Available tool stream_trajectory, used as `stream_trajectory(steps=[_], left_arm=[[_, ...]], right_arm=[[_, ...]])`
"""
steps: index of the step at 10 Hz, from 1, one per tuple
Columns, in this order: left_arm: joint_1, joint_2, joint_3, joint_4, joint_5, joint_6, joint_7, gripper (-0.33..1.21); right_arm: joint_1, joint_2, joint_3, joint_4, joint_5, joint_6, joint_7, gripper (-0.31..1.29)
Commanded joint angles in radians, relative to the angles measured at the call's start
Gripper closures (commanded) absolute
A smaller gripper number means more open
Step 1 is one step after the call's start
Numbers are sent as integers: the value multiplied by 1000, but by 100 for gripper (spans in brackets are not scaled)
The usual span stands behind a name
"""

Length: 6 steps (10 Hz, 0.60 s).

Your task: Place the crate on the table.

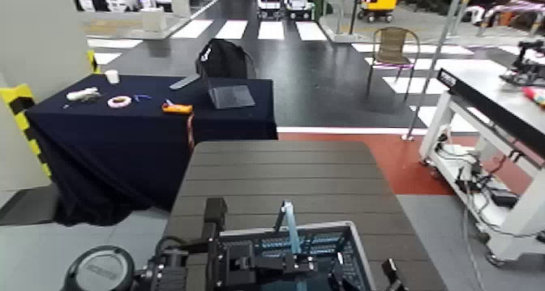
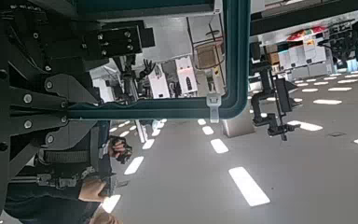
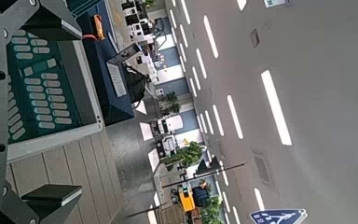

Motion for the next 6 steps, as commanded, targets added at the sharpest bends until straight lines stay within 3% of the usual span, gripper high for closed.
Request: stream_trajectory(steps=[1,6], left_arm=[[-3,1,-3,5,2,5,3,120],[-40,0,-34,46,5,-1,12,120]], right_arm=[[-1,-2,0,0,-1,-1,0,14],[-1,-5,-2,0,-1,-3,-2,14]])
